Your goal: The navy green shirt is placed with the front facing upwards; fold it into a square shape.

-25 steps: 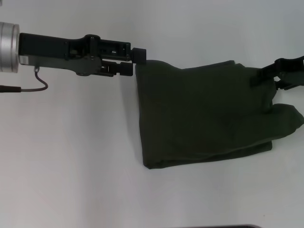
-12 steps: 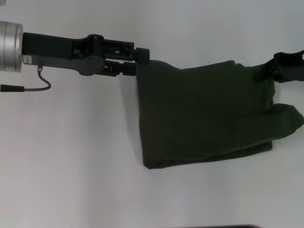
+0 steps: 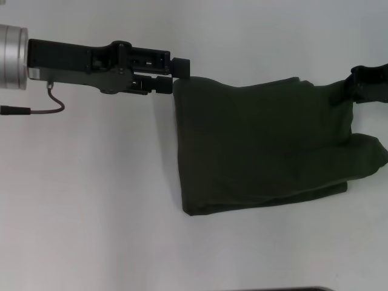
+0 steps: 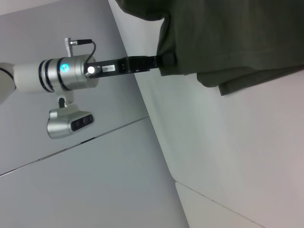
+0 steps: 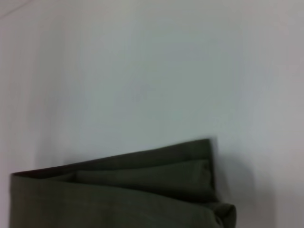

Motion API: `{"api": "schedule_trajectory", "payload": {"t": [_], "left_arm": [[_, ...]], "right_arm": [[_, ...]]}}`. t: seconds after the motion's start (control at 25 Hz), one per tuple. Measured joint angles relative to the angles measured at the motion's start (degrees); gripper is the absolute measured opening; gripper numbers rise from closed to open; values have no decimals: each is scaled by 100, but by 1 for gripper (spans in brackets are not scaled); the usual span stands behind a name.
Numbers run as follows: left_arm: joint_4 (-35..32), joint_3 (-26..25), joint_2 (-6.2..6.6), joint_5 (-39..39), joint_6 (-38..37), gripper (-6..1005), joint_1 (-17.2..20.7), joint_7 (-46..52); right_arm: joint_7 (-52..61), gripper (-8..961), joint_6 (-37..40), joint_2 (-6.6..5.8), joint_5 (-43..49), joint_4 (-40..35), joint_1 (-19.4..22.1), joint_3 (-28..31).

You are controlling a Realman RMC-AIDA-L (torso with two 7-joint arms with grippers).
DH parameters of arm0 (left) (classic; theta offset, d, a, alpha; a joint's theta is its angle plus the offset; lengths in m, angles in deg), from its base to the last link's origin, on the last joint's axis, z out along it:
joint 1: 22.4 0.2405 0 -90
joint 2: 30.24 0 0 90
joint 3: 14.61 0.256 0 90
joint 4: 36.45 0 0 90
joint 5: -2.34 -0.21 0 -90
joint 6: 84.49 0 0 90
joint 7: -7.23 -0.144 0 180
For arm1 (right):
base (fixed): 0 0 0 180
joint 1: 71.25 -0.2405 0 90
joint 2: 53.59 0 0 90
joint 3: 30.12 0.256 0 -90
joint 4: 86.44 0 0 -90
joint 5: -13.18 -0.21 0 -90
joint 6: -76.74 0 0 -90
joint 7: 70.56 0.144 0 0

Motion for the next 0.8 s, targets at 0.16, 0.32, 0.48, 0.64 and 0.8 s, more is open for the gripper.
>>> {"api": "schedule_trajectory", "payload": {"t": [0.16, 0.32, 0.48, 0.64, 0.8], "left_arm": [[0, 0, 7, 0, 0, 694, 13, 0], [-3, 0, 0, 0, -1, 692, 27, 0], [2, 0, -6, 0, -13, 690, 29, 4], [19, 0, -8, 0, -32, 688, 18, 14], [24, 0, -10, 0, -33, 687, 6, 26]], "right_arm": [[95, 50, 207, 15, -11, -268, -15, 15], [127, 50, 289, 64, -32, -398, -94, 17], [99, 50, 264, 118, -57, -431, -191, 19], [84, 49, 176, 139, -62, -446, -260, 2], [75, 49, 144, 121, -94, -462, -271, 29]]}}
